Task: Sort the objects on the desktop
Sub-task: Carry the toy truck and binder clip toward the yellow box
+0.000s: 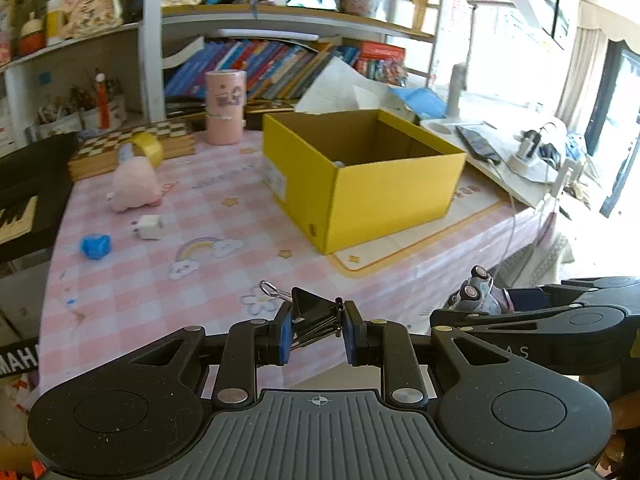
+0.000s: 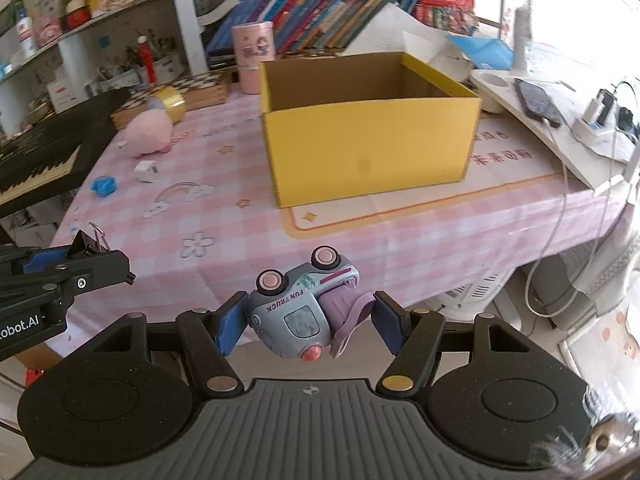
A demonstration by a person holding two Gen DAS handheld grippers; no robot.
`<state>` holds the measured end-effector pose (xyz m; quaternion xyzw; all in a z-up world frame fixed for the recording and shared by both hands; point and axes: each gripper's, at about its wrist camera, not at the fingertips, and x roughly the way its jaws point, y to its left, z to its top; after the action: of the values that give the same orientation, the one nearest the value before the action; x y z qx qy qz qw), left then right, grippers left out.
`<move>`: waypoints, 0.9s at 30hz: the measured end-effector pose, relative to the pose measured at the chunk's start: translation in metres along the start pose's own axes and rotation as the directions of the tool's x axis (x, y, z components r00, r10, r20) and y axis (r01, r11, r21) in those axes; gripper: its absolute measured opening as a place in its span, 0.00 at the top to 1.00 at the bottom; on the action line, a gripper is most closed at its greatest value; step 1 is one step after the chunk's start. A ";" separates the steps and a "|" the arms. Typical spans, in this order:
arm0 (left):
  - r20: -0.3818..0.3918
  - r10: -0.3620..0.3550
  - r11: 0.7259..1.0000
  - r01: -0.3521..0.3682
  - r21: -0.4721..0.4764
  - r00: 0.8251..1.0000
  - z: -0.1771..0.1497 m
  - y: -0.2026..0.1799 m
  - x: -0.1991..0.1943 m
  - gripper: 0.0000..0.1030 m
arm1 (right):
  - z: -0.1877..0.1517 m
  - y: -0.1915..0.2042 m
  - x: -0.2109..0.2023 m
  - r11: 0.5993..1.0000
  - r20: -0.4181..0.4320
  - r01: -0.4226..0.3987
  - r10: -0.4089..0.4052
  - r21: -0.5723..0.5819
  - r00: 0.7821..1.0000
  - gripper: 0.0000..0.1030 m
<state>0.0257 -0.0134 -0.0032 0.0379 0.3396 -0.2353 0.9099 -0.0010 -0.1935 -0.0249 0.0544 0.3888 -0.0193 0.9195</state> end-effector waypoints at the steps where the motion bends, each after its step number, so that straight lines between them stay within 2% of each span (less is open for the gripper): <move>1: -0.002 -0.005 1.000 0.005 0.005 1.000 0.001 -0.003 0.002 0.77 | 0.000 -0.003 0.000 1.000 -0.001 0.006 -0.006 0.007 1.000 0.38; 20: -0.016 -0.003 1.000 0.003 0.022 1.000 0.024 -0.028 0.035 0.77 | 0.018 -0.044 0.016 0.999 -0.024 0.010 -0.010 0.037 1.000 0.38; 27: 0.028 -0.026 0.999 0.025 0.048 0.999 0.041 -0.041 0.046 0.77 | 0.033 -0.060 0.024 0.999 -0.017 0.018 -0.017 0.041 1.000 0.38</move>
<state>0.0622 -0.0781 0.0025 0.0520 0.3212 -0.2555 0.9104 0.0346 -0.2566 -0.0241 0.0699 0.3966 -0.0349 0.9146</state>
